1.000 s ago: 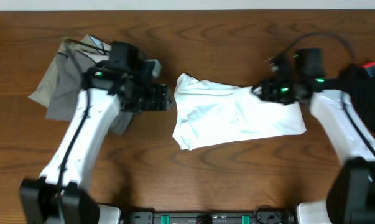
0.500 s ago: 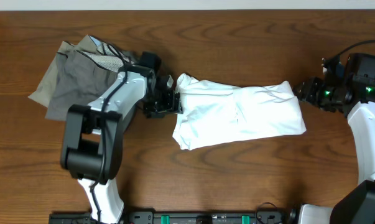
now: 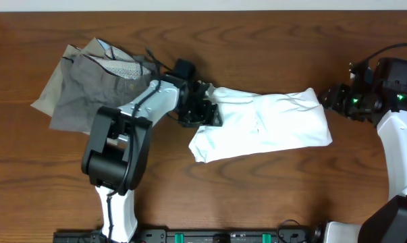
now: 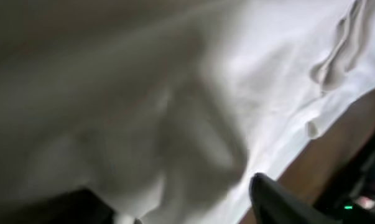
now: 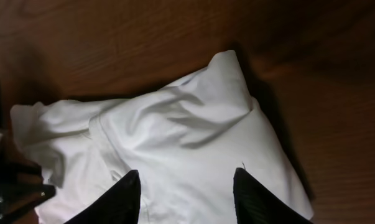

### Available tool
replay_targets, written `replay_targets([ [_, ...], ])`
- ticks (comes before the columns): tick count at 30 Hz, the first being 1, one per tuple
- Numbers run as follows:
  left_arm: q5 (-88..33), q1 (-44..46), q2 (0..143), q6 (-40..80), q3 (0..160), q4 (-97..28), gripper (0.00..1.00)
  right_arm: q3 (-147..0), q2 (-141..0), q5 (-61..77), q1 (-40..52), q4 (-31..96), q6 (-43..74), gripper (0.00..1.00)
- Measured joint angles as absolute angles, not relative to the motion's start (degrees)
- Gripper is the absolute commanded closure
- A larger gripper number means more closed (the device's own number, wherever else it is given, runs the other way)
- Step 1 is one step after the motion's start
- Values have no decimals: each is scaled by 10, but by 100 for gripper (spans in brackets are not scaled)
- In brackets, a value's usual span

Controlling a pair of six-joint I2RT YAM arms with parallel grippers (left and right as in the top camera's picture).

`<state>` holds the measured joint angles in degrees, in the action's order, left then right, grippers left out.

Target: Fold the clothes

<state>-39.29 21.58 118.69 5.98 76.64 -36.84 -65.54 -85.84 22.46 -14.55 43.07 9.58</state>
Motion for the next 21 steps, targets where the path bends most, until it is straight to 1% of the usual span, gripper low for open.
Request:
replay_targets([
  [2,-389,224,1195,58,765,-366,94,-655,-858,225,-145,431,96,55],
  [8,-394,227,1206,60,764,-382,94,-655,-858,225,-145,435,96,55],
  [12,-380,217,1200,58,764,-426,94,-655,-858,225,-145,435,96,55],
  [18,-284,186,1146,23,771,-560,94,-655,-858,225,-145,437,96,56],
  [21,-225,172,1109,-3,810,-635,94,-655,-858,225,-145,437,96,56],
])
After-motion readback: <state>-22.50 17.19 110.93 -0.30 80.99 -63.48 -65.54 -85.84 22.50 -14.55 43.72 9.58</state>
